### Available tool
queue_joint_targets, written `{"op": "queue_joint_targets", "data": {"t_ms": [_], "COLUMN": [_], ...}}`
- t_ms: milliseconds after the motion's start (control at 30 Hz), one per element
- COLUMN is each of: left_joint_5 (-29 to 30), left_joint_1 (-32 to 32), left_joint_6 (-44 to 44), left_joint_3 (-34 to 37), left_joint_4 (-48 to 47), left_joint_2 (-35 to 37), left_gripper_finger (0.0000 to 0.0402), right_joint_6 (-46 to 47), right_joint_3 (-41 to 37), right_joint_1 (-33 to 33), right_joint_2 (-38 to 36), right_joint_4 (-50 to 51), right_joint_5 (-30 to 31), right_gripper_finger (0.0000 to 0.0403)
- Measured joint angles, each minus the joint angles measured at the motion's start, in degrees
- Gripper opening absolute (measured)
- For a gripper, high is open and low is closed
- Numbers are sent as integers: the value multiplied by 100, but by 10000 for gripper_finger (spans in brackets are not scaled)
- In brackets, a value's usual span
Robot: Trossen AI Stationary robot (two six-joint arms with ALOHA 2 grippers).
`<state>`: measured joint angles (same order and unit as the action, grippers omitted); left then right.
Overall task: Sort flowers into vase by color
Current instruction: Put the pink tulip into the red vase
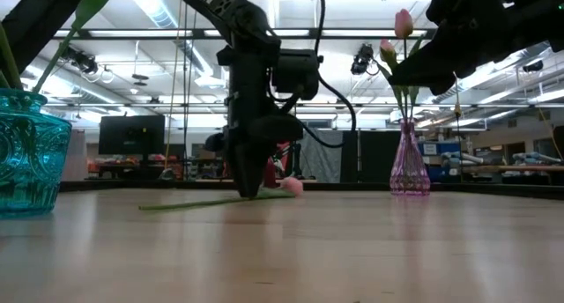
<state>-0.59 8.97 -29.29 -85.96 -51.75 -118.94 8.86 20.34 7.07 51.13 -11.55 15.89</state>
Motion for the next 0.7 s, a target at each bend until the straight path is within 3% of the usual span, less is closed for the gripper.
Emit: {"op": "queue_joint_targets", "data": {"t_ms": [300, 500, 700], "left_joint_5": [-17, -29, -47], "left_joint_1": [-1, -5, -9], "left_joint_6": [-8, 206, 733], "left_joint_3": [80, 58, -274], "left_joint_4": [213, 324, 136], "left_joint_2": [5, 3, 10], "left_gripper_finger": [82, 13, 11], "right_joint_6": [-2, -4, -48], "right_joint_3": [0, 0, 0], "right_joint_1": [0, 0, 0], "right_joint_2": [2, 2, 2], "right_joint_4": [-4, -2, 0], "right_joint_5": [-62, -62, -55], "right_gripper_finger": [151, 151, 151]}}
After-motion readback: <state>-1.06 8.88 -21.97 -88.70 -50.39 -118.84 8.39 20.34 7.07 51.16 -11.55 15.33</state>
